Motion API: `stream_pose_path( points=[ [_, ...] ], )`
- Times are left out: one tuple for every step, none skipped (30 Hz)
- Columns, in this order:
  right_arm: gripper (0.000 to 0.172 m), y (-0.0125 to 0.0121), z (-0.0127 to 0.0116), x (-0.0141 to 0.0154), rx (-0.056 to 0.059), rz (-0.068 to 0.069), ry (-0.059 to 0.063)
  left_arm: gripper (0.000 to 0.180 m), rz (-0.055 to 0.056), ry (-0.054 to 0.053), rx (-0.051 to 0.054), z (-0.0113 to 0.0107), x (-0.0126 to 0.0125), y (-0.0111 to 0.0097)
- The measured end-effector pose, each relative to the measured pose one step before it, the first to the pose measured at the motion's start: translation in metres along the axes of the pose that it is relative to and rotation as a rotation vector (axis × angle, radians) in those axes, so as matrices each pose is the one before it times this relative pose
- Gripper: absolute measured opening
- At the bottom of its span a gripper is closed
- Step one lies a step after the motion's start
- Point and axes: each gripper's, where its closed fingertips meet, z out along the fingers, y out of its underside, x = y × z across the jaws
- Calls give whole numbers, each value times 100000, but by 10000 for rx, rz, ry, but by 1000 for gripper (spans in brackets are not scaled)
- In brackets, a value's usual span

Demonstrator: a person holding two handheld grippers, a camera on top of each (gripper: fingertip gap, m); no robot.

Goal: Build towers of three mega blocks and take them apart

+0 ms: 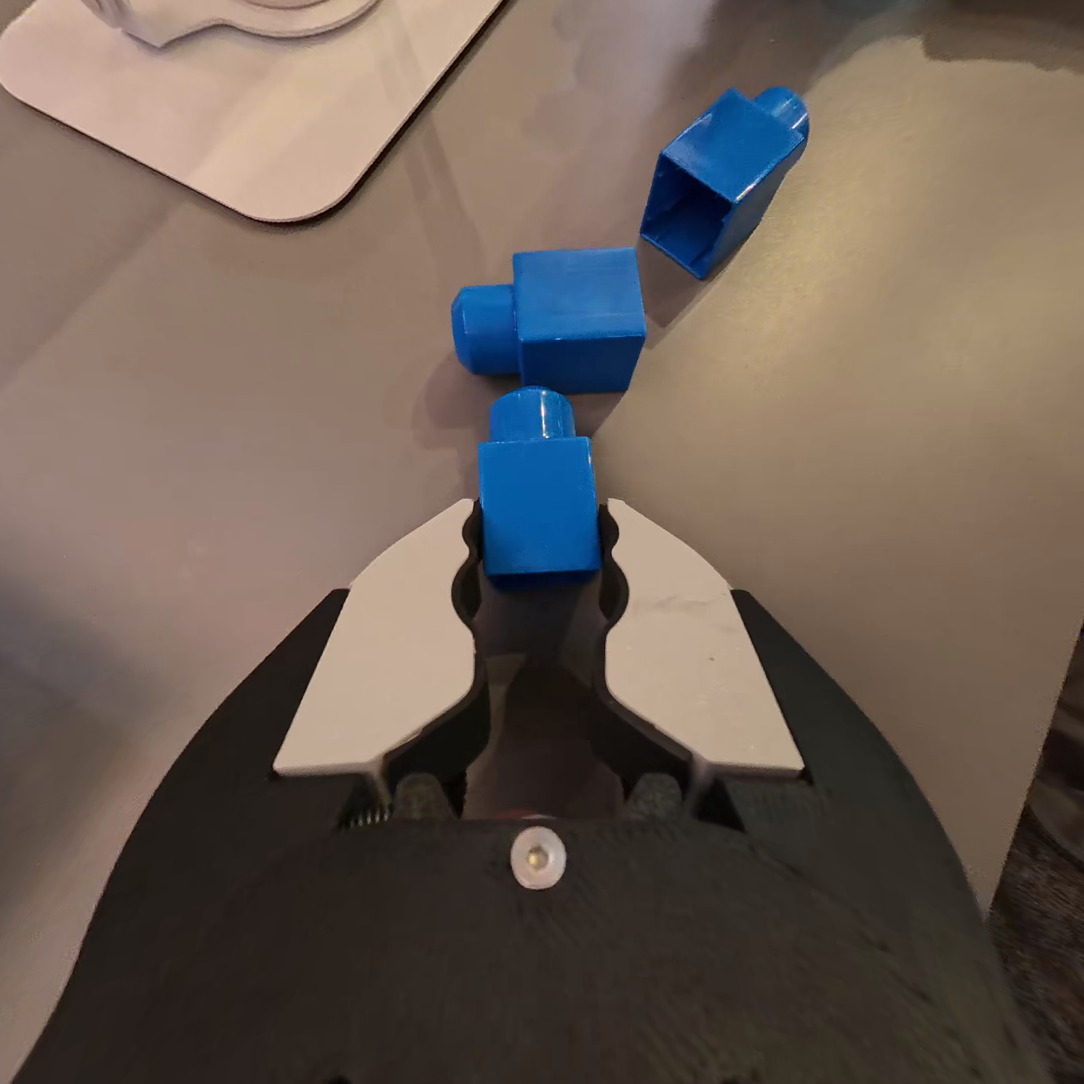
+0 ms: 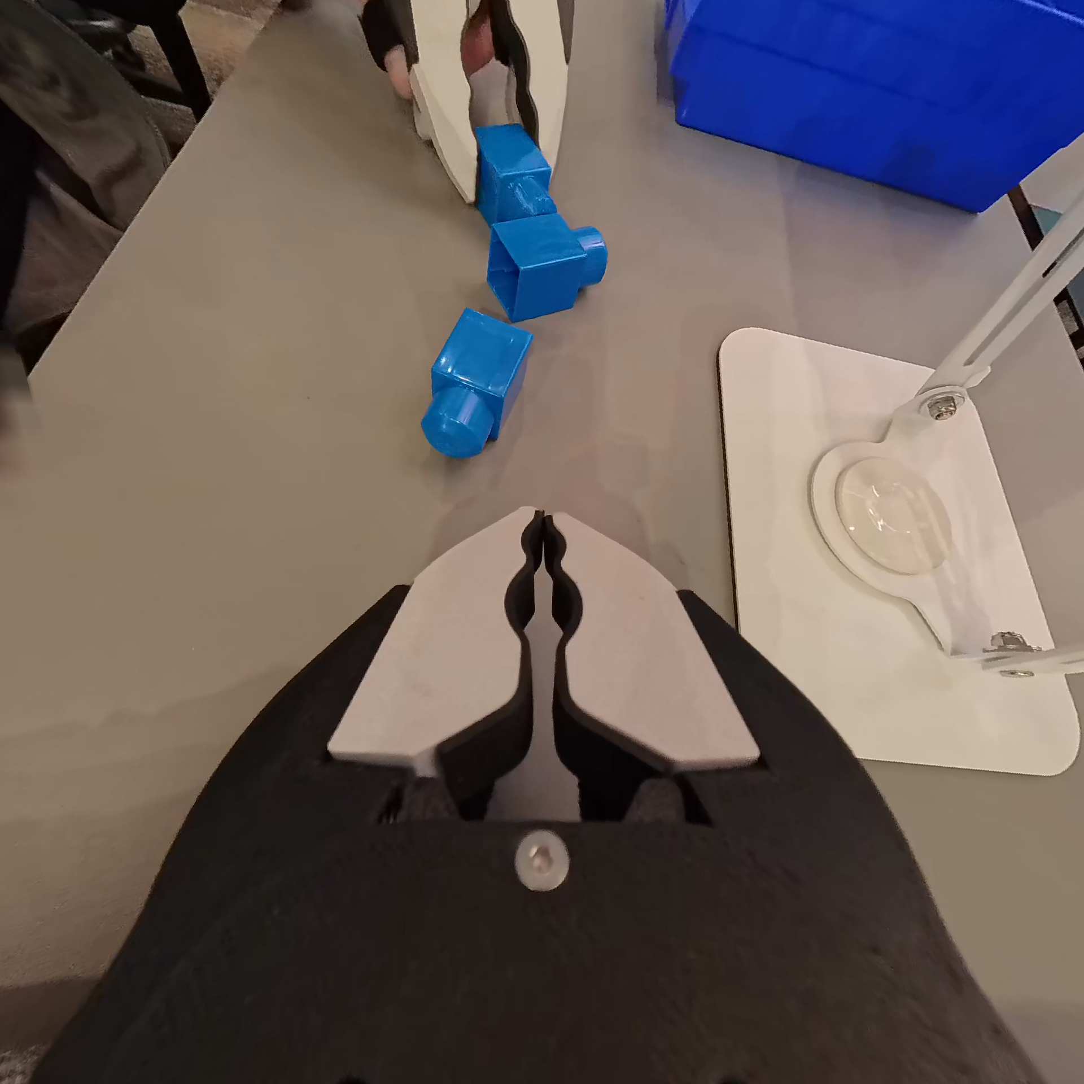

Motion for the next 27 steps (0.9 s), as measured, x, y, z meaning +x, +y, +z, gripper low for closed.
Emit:
stream_pose_path(
  points=[
    [0, -13, 23, -9, -7, -4, -3, 36, 77, -35, -16, 41, -66, -58],
    [0, 19, 16, 9, -20, 8, 5, 36, 95, -17, -17, 20, -41, -38],
    [0, -40, 12, -10, 8, 10, -3, 36, 92, -94, -7, 6, -139, -32],
    [0, -188, -15, -39, 79, -16, -2, 36, 91, -59, 8, -24, -92, -12],
    [0, -193, -7, -6, 89, 12, 7, 36, 49, 62, 88, -40, 46, -98],
    [0, -10, 29, 104, -16, 80, 51, 36, -48, 28, 101, -67, -33, -78],
    [0, 47, 74, 57, -68, 96, 26, 36, -11, -39, 22, -97, -119, 11],
    [0, -132, 112, 28, -16, 107, 46, 36, 66, -61, 3, -123, -146, 18],
    [0, -311, 146, 101, 13, 119, 139, 36, 49, 25, 112, -172, -17, -143],
    [0, -390, 192, -105, -15, 157, 34, 36, 6, 66, 159, -176, 53, -227],
    [1, -397, 257, -223, -61, 212, 17, 36, -10, 20, 26, -142, -53, -62],
    [6, -291, 369, -223, -135, 252, 78, 36, 67, 21, -9, -107, -27, -6],
    [14, -151, 462, -431, -152, 197, 6, 36, 95, 58, 76, -97, 24, -99],
    [25, 74, 519, -419, -207, 273, 11, 36, 54, 31, 123, -78, -28, -121],
    [31, 191, 496, -331, -232, 274, 76, 36, 17, 29, 48, -51, -76, -11],
    [34, 85, 453, -425, -119, 148, 42, 36, 71, 98, 33, -9, 26, 13],
    [39, 3, 486, -577, -60, 213, -92, 36, 80, 37, 87, -12, -59, -63],
    [47, 69, 546, -382, -114, 315, -22, 36, 30, -4, 27, 13, -141, 28],
    [52, -24, 508, -143, -47, 218, 155, 36, 46, 74, -11, 60, -48, 68],
    [58, -160, 507, -327, 73, 103, 34, 36, 90, 108, 45, 77, 28, -29],
    [63, 44, 556, -251, -104, 165, 36, 36, 83, 29, 59, 45, -71, -77],
    [62, 145, 528, 116, -191, 154, 229, 36, 76, 11, 17, 42, -81, -56],
    [62, 110, 469, 137, -140, 136, 177, 36, 104, 97, 24, 48, 45, -81],
    [61, 41, 433, -193, -79, 93, -105, 36, 87, 29, -2, 41, -55, -43],
    [58, -55, 314, 77, -36, 86, 63, 36, 61, -46, -4, 5, -170, -62],
    [54, -82, 203, 173, -47, -6, 139, 36, 64, 49, 55, -21, -30, -135],
    [48, -54, 135, -2, -55, -52, 7, 36, 66, 50, 62, -15, -29, -145]
  ],
)
